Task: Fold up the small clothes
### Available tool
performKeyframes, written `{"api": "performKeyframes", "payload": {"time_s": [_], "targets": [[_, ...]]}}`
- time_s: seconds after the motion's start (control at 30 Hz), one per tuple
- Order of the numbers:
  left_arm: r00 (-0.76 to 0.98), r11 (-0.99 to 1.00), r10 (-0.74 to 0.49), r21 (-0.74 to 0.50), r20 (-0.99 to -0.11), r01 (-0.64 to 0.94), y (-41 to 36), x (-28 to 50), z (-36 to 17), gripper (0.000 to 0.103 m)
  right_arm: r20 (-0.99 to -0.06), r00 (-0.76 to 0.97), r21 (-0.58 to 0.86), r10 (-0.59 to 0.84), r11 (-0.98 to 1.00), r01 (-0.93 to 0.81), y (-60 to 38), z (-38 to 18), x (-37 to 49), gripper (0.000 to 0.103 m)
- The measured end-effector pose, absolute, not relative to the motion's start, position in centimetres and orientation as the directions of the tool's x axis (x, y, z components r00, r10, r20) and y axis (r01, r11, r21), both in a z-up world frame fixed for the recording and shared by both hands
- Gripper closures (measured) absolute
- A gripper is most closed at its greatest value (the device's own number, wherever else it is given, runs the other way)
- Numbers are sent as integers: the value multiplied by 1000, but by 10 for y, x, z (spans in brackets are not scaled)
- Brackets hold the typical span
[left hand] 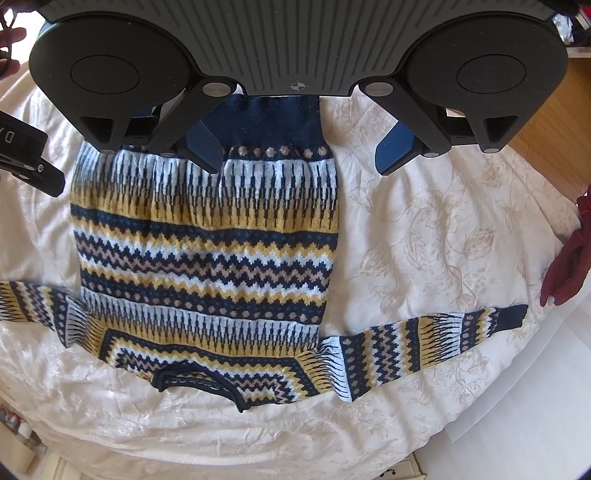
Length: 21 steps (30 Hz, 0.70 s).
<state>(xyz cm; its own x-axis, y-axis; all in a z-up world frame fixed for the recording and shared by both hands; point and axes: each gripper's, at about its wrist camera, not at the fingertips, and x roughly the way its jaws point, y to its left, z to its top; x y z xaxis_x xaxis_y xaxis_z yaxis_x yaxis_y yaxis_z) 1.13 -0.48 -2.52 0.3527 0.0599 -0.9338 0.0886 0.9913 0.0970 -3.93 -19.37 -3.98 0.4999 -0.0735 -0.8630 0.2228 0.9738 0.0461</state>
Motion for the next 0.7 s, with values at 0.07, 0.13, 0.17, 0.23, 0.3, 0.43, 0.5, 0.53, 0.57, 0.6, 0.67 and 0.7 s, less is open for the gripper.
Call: {"api": "performKeyframes", "payload": {"time_s": [0.07,0.13,0.17,0.23,0.3,0.43,0.5,0.53,0.57,0.6,0.67,0.7], "targets": [[348,992,60,96,-935,87,-4,13,-26,13,-866,495,43,-73,975,219,-192,-41,-38,2],[344,991,62,97,-937,87,-3,14,-28,13,-869,490,39,-72,976,214,-191,-42,-36,2],[342,991,62,98,-938,87,-3,14,-29,13,-871,487,37,-72,977,211,-190,-42,-35,2],[335,991,63,98,-940,88,-3,16,-30,13,-874,481,33,-72,978,207,-189,-44,-33,2],[328,991,65,99,-942,87,-2,18,-32,13,-877,475,30,-71,979,203,-188,-45,-31,2],[313,991,70,102,-947,87,-2,24,-35,13,-885,461,22,-70,981,192,-185,-48,-24,2],[304,991,71,103,-950,90,-2,28,-38,13,-890,452,21,-67,982,188,-184,-49,-20,2],[300,990,72,104,-951,92,-2,31,-39,13,-892,446,20,-67,982,187,-184,-50,-18,2],[295,990,72,104,-953,96,-2,33,-40,13,-895,440,18,-67,982,188,-183,-51,-16,2],[289,990,73,106,-954,98,-3,36,-42,13,-898,435,18,-67,982,189,-183,-53,-13,2],[278,989,77,108,-958,100,-3,43,-45,13,-904,423,19,-65,981,191,-183,-55,-7,2],[272,989,77,108,-959,101,-3,46,-47,13,-907,417,19,-63,981,191,-183,-57,-4,2]]}}
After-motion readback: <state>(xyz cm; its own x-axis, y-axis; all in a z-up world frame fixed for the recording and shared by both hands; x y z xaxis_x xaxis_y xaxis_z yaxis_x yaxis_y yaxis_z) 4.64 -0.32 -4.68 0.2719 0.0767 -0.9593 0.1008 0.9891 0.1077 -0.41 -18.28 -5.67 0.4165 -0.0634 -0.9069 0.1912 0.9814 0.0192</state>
